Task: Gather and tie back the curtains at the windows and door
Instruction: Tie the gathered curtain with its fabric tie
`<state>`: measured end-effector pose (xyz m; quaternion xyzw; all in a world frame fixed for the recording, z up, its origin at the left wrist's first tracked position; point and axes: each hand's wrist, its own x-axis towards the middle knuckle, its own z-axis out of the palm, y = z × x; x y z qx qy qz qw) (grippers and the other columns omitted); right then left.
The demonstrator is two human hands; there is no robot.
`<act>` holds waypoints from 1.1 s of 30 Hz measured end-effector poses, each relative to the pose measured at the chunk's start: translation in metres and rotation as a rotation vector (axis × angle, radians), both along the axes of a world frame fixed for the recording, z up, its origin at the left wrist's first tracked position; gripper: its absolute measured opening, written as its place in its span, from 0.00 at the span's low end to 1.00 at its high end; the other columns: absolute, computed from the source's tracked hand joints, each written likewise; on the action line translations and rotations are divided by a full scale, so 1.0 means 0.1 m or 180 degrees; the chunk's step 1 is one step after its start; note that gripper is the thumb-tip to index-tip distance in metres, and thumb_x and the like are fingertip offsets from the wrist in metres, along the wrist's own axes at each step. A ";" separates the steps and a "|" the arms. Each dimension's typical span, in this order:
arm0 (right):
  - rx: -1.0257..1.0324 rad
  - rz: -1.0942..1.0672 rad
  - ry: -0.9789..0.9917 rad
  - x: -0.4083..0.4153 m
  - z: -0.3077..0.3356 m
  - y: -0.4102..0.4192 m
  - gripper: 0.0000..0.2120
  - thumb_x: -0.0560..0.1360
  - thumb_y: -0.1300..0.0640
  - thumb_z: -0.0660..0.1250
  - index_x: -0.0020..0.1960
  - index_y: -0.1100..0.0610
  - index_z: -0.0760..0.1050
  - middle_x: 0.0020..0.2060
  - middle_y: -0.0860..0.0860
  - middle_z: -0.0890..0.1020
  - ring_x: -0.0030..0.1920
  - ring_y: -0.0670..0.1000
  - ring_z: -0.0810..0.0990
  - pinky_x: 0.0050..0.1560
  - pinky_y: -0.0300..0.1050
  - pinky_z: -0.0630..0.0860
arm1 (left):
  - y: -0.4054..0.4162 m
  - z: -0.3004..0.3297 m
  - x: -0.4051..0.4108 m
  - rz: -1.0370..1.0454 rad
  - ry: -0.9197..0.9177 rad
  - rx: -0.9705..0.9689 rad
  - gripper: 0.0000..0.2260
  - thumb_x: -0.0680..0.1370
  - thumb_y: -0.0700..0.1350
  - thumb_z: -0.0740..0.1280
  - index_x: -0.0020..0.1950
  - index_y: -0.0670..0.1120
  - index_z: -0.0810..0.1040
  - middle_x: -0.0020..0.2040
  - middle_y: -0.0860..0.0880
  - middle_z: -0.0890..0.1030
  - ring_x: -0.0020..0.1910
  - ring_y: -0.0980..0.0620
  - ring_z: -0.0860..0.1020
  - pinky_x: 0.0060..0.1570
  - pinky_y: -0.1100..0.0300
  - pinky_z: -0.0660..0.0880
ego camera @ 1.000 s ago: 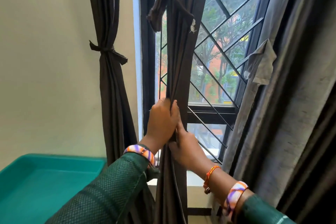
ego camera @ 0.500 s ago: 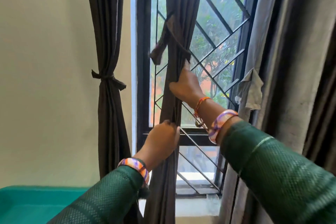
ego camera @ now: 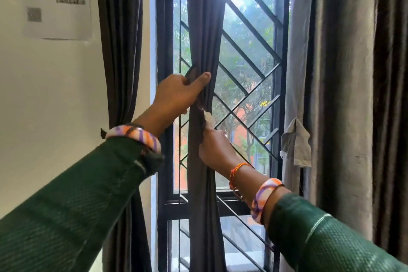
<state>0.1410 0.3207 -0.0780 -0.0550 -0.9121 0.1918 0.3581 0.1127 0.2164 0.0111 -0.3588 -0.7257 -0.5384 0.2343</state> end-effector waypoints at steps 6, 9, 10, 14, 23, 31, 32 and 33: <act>0.0406 -0.0345 -0.0262 0.06 0.06 -0.28 0.38 0.74 0.69 0.57 0.76 0.62 0.37 0.54 0.63 0.78 0.53 0.62 0.79 0.46 0.51 0.74 | 0.16 0.33 0.11 0.1060 0.0563 -0.0602 0.22 0.72 0.58 0.68 0.33 0.42 0.67 0.31 0.49 0.69 0.38 0.46 0.72 0.33 0.57 0.64; 0.0767 -0.0257 -0.0204 0.14 0.08 -0.33 0.38 0.75 0.68 0.57 0.75 0.64 0.36 0.53 0.64 0.78 0.51 0.62 0.79 0.40 0.48 0.68 | 0.18 0.33 0.08 0.1125 0.0499 -0.0643 0.11 0.73 0.46 0.66 0.38 0.40 0.69 0.39 0.46 0.74 0.48 0.40 0.76 0.41 0.56 0.68; 0.0822 -0.0123 -0.0242 0.18 0.09 -0.31 0.37 0.75 0.66 0.57 0.75 0.63 0.36 0.52 0.65 0.78 0.50 0.62 0.79 0.39 0.47 0.68 | 0.17 0.33 0.08 0.1091 0.0488 -0.0577 0.06 0.74 0.42 0.64 0.44 0.39 0.70 0.46 0.43 0.75 0.52 0.39 0.75 0.44 0.54 0.69; 0.0760 0.0521 0.0373 0.38 0.23 -0.05 0.32 0.76 0.40 0.55 0.76 0.44 0.48 0.51 0.57 0.83 0.50 0.60 0.82 0.47 0.53 0.78 | 0.00 0.44 -0.02 0.0715 0.0353 -0.0507 0.11 0.73 0.36 0.62 0.55 0.36 0.74 0.56 0.38 0.78 0.54 0.39 0.76 0.52 0.53 0.74; -0.2792 0.1329 0.1331 0.31 1.01 0.31 0.08 0.80 0.65 0.54 0.52 0.61 0.72 0.39 0.51 0.74 0.32 0.41 0.79 0.48 0.45 0.76 | -0.58 0.66 0.43 -0.1794 -0.0826 0.0184 0.08 0.74 0.36 0.65 0.52 0.39 0.77 0.36 0.47 0.83 0.29 0.54 0.82 0.33 0.64 0.80; -0.2251 0.2372 0.0275 0.43 1.16 0.26 0.23 0.78 0.71 0.51 0.29 0.60 0.73 0.16 0.48 0.75 0.17 0.41 0.74 0.20 0.31 0.70 | -0.76 0.68 0.43 -0.1168 -0.0917 0.0178 0.12 0.74 0.37 0.66 0.57 0.39 0.75 0.42 0.44 0.81 0.35 0.51 0.82 0.34 0.63 0.80; -0.2141 0.2437 0.0342 0.44 1.17 0.27 0.23 0.78 0.72 0.52 0.29 0.60 0.75 0.17 0.49 0.77 0.19 0.42 0.75 0.20 0.31 0.71 | -0.77 0.67 0.41 -0.0986 -0.0898 0.0147 0.12 0.74 0.38 0.67 0.57 0.40 0.75 0.43 0.44 0.81 0.35 0.51 0.82 0.33 0.63 0.80; -0.2086 0.2621 0.0422 0.42 1.20 0.30 0.20 0.77 0.73 0.53 0.32 0.60 0.76 0.20 0.49 0.79 0.21 0.43 0.77 0.22 0.32 0.73 | -0.77 0.66 0.41 -0.0845 -0.0882 0.0123 0.11 0.73 0.39 0.68 0.55 0.42 0.75 0.42 0.45 0.81 0.34 0.52 0.82 0.32 0.64 0.80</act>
